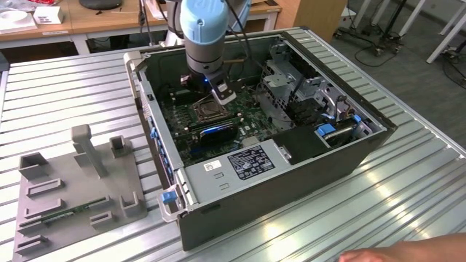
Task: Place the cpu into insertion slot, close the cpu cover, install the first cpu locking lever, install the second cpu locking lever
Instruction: 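Install the first cpu locking lever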
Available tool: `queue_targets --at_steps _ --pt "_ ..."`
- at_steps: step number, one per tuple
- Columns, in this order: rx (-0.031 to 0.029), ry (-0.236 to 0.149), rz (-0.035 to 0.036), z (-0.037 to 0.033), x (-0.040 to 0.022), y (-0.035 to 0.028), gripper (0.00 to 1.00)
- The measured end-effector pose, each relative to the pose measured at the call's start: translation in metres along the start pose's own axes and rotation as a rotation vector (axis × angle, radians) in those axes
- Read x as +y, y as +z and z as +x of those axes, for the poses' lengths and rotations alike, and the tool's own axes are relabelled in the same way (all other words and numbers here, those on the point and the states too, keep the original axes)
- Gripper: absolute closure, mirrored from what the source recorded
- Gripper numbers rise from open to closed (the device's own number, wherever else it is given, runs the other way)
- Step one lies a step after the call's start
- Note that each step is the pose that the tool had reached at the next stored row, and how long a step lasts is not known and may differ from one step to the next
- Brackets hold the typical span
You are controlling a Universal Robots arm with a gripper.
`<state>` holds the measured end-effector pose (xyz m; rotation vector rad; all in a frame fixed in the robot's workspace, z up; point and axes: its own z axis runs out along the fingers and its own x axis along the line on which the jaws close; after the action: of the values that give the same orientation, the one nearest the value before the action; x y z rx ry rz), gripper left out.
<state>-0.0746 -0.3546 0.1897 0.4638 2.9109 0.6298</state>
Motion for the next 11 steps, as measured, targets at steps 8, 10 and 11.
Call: queue_targets --at_steps 8,10,11 --pt "-0.001 -0.001 0.0027 0.0114 0.0101 0.0039 0.89" --pt "-0.0011 -0.001 0.0025 0.0135 0.0134 0.0054 0.89" --pt "-0.0011 -0.001 0.0027 0.0142 0.0148 0.0058 0.89"
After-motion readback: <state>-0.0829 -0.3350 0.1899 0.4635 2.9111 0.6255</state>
